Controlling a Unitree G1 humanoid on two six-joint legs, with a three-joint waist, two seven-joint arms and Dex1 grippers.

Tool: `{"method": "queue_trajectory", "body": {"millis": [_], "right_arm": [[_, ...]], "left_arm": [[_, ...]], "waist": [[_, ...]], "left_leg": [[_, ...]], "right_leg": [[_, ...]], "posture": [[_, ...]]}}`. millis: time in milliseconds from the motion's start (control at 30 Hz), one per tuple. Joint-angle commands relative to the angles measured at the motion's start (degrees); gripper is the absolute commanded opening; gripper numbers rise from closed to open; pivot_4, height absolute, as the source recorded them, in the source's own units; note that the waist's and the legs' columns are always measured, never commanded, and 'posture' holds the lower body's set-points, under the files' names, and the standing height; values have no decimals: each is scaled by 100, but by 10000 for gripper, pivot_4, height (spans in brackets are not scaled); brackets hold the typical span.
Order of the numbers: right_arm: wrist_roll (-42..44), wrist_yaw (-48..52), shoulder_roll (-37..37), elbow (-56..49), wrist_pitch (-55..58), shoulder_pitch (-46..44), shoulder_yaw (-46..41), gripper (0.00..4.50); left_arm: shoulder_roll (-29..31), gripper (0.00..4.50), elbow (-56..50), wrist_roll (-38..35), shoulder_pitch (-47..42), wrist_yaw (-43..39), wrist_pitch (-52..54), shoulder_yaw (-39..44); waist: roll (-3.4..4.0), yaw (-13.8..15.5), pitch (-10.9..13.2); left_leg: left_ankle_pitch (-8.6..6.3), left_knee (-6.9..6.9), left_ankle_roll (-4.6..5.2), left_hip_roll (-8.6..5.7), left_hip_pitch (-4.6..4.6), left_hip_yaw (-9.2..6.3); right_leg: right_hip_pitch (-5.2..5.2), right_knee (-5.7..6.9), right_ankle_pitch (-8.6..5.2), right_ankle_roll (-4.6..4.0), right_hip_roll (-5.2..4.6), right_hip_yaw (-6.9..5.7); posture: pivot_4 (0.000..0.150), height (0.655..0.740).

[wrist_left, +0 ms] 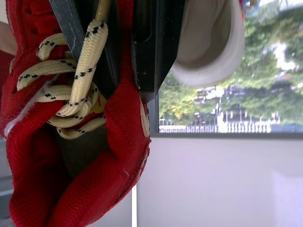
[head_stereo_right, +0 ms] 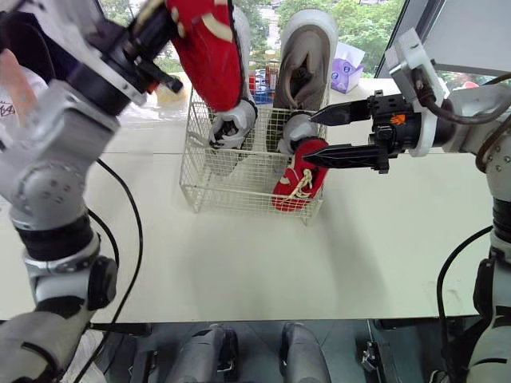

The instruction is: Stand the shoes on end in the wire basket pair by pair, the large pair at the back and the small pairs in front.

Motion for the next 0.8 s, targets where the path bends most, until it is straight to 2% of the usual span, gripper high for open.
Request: {"method": "queue_trajectory", "body": {"millis": [33,200,500,800], "right_arm": [[263,-161,-109,-223,253,47,-412,45000],[221,-258,-3,-187,223,229,-384,45000],[560,-588,-200,-576,663,551,-771,45000],[1251,-1344,-334,-1430,1442,1159,-1406,45000]], "left_arm": [[82,524,-612,626,264,160,-427,-111],[-408,524,-763,1548,1298,115,-1316,-961],[-781,524,-137,3007,2206,48,-2917,-1559],[-1098,524,785,3586,2565,-64,-3859,-1720]], "waist": [[0,12,0],[0,58,-5],[5,160,-6],[9,164,-8]], "left_leg": [[0,0,0,2,-1,0],[-6,8,11,-2,4,-6],[-23,22,39,2,-6,-5],[-47,71,78,6,-26,-20]], "right_leg": [[1,-2,0,0,0,0],[25,-10,0,0,-4,2],[10,-5,1,-1,-2,2],[18,-2,1,-2,-5,-8]], "posture": [[1500,7400],[1500,7400],[1500,7400],[1500,7400]]}}
